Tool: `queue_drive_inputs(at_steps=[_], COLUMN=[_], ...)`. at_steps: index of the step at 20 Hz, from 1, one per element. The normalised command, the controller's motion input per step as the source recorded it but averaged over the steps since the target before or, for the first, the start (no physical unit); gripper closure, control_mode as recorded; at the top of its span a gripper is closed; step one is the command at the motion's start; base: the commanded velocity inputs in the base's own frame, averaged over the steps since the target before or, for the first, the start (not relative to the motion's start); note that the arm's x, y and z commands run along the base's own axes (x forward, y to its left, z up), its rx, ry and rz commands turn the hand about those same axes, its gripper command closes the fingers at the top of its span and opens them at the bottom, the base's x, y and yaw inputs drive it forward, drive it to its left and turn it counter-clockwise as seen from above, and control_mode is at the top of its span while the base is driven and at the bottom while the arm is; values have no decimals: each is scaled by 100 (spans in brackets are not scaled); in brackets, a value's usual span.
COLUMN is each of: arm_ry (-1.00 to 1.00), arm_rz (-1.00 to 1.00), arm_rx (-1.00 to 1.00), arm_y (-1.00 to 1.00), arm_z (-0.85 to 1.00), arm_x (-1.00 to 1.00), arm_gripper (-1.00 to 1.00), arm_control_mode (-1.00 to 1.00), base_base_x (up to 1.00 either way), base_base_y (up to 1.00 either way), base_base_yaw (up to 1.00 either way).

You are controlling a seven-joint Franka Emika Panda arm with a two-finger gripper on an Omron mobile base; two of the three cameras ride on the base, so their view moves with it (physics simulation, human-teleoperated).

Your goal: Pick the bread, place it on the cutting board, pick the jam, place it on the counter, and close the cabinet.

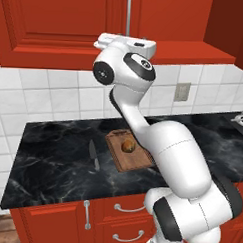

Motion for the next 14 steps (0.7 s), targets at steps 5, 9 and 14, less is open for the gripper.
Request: queue_drive_inputs(at_steps=[5,9,14], arm_ry=[0,0,0], arm_rz=[14,14,13], arm_rx=[0,0,0], arm_y=[-23,-21,-17], arm_z=[-6,-7,-7], arm_x=[35,34,35], arm_gripper=[-100,-100,-100], arm_control_mode=[-100,-100,-100], base_base_x=[0,0,0], base_base_y=[0,0,0], base_base_yaw=[0,0,0])
